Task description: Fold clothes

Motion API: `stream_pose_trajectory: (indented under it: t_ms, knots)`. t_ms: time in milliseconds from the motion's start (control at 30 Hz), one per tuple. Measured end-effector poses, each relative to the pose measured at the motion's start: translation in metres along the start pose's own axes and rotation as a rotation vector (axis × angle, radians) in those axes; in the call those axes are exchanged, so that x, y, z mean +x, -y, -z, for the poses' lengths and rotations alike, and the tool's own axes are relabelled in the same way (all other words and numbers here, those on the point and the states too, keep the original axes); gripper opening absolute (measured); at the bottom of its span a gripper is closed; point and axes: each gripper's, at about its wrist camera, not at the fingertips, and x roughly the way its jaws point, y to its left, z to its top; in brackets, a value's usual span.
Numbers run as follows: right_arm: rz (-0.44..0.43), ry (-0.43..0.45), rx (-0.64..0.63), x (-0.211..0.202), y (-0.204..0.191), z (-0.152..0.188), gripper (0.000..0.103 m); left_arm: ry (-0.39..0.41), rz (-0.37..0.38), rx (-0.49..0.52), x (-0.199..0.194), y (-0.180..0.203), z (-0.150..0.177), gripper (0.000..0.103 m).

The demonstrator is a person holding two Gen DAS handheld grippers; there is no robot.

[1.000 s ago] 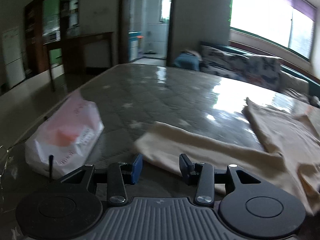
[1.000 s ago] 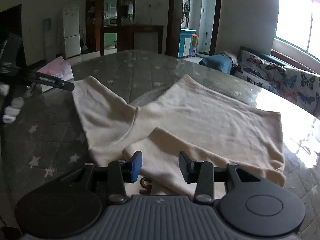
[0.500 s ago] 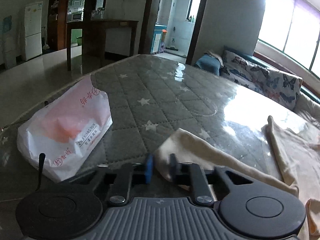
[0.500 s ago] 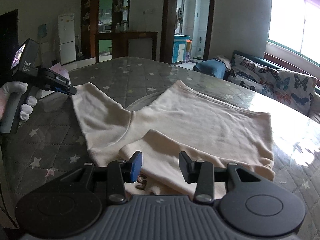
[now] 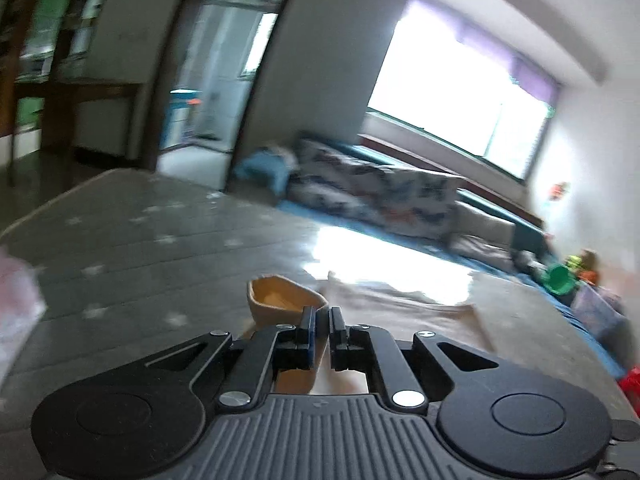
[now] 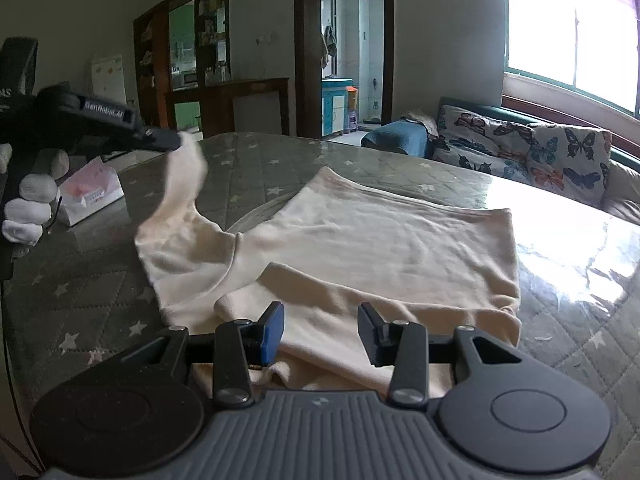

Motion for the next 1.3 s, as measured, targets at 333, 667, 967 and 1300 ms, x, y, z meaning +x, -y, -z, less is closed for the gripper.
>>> stream_pose_trajectory:
  t_ms: [333, 667, 967, 1300]
  knots:
    - [0.003, -0.001, 0.053, -0.005, 0.012, 0.008, 0.041, -0.104, 0.236, 0.028, 0.026, 0.059, 0.022, 0.007]
    - [-0.049, -0.015, 0.105, -0.004, 0.016, 0.017, 0.041, -0.209, 0.468, 0.130, 0.054, 0.120, 0.046, 0.025]
    - [-0.086, -0.024, 0.182, -0.004, 0.025, 0.022, 0.042, -0.158, 0.327, 0.238, 0.033, 0.058, 0.049, 0.030]
    - [-0.130, -0.021, 0.597, 0.003, 0.075, 0.032, 0.037, -0.215, 0.257, 0.377, 0.006, 0.015, 0.081, 0.034]
